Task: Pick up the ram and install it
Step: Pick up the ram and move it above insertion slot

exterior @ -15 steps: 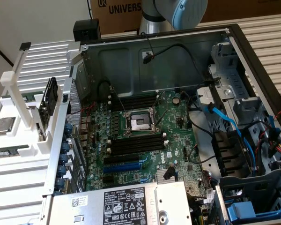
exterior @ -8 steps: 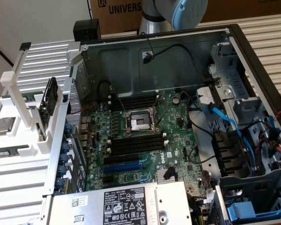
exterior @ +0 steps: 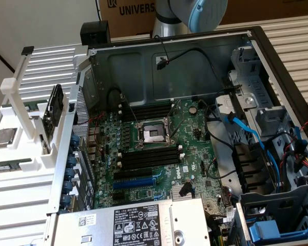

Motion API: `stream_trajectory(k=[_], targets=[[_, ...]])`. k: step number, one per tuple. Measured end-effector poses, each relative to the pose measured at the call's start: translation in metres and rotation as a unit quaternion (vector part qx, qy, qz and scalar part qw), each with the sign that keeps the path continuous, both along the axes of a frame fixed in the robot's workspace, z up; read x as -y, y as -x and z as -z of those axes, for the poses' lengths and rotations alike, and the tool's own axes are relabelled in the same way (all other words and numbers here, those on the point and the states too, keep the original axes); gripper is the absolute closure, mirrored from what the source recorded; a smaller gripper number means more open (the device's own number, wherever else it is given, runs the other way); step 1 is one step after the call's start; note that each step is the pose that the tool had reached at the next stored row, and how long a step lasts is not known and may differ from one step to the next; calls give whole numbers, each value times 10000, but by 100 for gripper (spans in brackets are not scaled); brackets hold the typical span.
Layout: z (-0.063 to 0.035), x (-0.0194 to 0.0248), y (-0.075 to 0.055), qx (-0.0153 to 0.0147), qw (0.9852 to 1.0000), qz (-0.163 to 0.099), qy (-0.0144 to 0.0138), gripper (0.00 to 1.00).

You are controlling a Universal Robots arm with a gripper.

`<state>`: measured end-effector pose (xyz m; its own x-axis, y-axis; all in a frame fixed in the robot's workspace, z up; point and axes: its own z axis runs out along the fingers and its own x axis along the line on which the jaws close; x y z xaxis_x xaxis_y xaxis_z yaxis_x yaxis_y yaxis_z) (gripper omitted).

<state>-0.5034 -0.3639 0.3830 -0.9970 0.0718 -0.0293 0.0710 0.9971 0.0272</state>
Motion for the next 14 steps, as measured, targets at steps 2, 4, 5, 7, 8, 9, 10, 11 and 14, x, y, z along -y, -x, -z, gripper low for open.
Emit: stream_trajectory(k=[2, 4, 5, 7, 8, 9, 10, 11, 14], targets=[[0, -1, 1, 0, 9999, -136, 0, 90], [-1, 0, 1, -1, 9995, -316, 0, 90], [0, 0, 0, 0, 9992, -409, 0, 90], [0, 0, 1, 0, 9982, -593, 0, 90], [0, 0, 0, 0, 9976, -686, 0, 90], [0, 0, 0, 0, 9970, -779, 0, 90], [1, 0, 0, 1, 9962, -868, 0, 90], [0, 0, 0, 0, 9954, -955, 0, 90], [0, 0, 0, 0, 9924, -1231, -1, 90]])
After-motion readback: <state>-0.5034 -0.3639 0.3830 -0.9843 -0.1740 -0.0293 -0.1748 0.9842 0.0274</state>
